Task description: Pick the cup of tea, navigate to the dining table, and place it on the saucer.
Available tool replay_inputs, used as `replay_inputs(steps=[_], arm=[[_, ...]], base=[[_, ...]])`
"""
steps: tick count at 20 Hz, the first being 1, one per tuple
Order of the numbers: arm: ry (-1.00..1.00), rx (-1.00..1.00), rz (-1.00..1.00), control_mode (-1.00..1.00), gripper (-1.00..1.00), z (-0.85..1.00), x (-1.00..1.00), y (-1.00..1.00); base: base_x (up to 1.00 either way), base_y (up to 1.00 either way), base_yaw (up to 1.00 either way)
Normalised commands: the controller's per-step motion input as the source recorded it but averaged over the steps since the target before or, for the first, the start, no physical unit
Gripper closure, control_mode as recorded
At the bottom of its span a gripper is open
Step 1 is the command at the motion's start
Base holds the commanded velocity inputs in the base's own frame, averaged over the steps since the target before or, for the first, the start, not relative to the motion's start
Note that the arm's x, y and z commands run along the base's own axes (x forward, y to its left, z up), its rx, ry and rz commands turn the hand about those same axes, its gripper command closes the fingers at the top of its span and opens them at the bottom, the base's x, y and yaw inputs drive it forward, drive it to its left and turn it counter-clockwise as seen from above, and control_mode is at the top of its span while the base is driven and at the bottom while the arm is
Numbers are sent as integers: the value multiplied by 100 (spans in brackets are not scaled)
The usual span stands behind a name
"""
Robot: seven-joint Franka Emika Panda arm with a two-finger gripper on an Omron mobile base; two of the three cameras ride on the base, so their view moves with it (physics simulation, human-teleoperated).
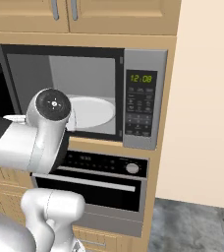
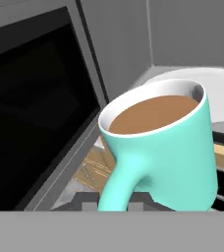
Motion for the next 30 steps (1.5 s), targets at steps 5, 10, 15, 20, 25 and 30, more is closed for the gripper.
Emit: replay_inputs(steps=[5,10,15,20,25,30], arm=[[-6,0,15,-100,100,12,-42,0],[0,11,11,-100,100,27,-2,-1],[5,15,8,-100,100,14,4,-2],[1,5,1,-100,100,0,1,3],[0,0,0,-100,100,0,0,0],[0,0,0,-100,100,0,0,0]], base=[[0,0,0],[0,0,0],[0,0,0],[0,0,0],[0,0,0],[0,0,0]])
